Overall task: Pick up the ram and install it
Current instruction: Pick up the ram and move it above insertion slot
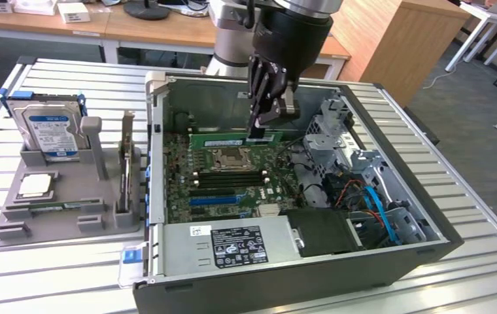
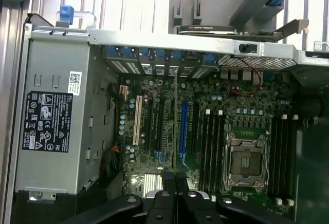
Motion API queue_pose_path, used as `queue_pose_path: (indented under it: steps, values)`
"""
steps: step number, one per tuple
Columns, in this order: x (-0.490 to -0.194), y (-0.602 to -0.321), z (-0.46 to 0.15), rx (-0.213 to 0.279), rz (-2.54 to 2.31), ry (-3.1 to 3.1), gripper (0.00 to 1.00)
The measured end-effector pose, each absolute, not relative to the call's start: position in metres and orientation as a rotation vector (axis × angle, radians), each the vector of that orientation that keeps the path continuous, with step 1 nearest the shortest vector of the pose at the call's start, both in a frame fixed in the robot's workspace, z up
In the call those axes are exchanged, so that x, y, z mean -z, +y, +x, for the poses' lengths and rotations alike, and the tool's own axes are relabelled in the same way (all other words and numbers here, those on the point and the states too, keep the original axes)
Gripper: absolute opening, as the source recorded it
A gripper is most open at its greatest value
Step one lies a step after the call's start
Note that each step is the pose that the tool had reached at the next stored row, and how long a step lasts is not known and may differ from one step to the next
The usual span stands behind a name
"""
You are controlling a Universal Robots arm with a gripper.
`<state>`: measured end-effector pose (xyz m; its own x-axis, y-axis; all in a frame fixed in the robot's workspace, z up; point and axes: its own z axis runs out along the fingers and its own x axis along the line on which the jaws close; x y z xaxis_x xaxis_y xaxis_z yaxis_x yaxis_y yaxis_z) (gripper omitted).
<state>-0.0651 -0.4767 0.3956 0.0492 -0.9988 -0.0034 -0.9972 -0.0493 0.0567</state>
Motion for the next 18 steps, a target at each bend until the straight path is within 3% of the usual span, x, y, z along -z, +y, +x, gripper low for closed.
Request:
queue_pose_path:
  steps: [18]
  values:
    - [-0.395, -0.476, -0.048, 0.066, 2.199, -2.190, 0.12]
